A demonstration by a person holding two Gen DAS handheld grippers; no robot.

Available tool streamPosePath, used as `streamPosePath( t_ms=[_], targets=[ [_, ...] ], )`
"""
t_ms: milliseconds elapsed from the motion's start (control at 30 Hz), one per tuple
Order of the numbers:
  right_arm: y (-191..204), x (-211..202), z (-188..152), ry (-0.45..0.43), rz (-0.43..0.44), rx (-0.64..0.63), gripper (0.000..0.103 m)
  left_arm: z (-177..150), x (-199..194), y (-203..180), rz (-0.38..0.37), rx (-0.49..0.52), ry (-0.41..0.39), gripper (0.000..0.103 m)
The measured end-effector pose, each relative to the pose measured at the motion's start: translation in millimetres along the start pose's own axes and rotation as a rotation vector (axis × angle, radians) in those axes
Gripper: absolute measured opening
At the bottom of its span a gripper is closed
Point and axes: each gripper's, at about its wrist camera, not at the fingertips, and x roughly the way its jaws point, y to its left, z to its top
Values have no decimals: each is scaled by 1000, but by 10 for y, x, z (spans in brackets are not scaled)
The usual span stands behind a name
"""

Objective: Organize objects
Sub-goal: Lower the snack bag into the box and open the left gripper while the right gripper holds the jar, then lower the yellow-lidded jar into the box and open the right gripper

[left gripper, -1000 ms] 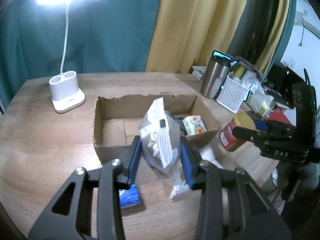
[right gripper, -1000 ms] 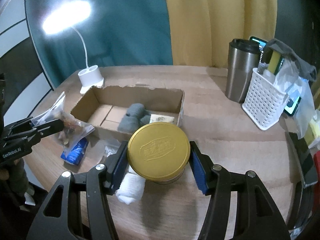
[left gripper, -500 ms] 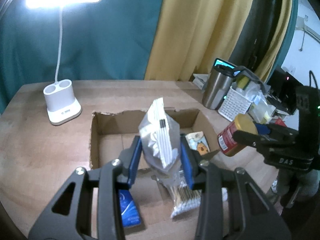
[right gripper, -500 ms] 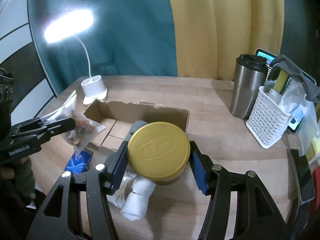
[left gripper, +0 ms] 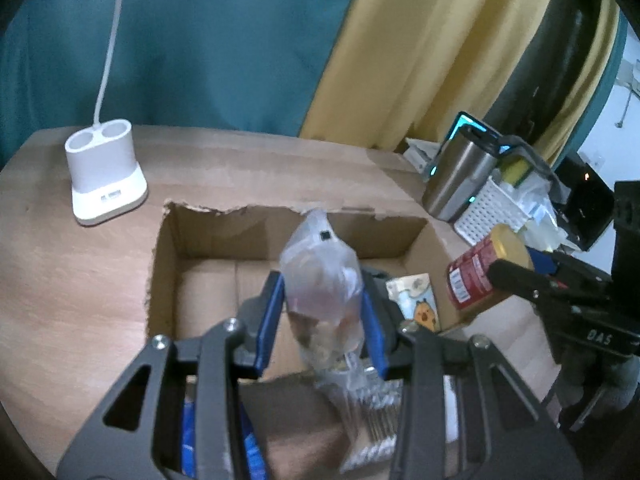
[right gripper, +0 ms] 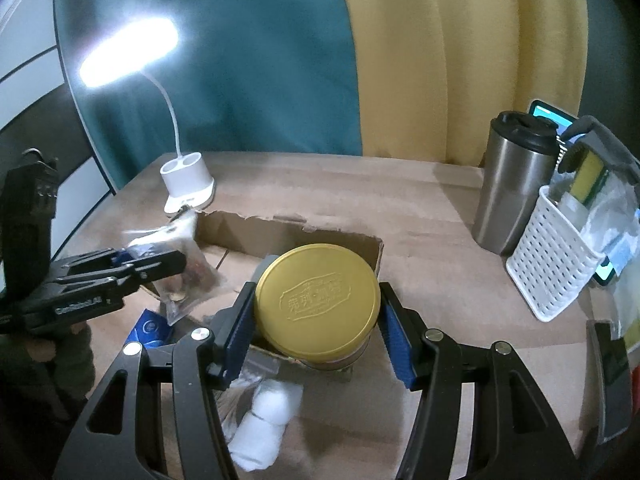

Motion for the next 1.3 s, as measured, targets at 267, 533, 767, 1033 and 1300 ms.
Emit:
streamPosePath(
  t_ms=[267, 533, 767, 1033, 1300],
  targets=[
    [-107, 115, 48, 10, 23, -4, 61, -14, 329, 55, 36, -37, 72, 39],
    [-166, 177, 66, 6, 39, 3, 61, -8, 390, 31, 105, 6, 99, 43],
    [-169, 196, 83, 0, 40, 8, 61, -1, 240, 86, 190, 51, 73, 70],
    [-150, 184, 83, -4, 44, 11, 61, -52, 430, 87, 163, 51, 153, 70],
    [-167, 146, 85, -9, 26, 24, 61, -13, 472, -62, 50, 55, 162, 70]
  ],
)
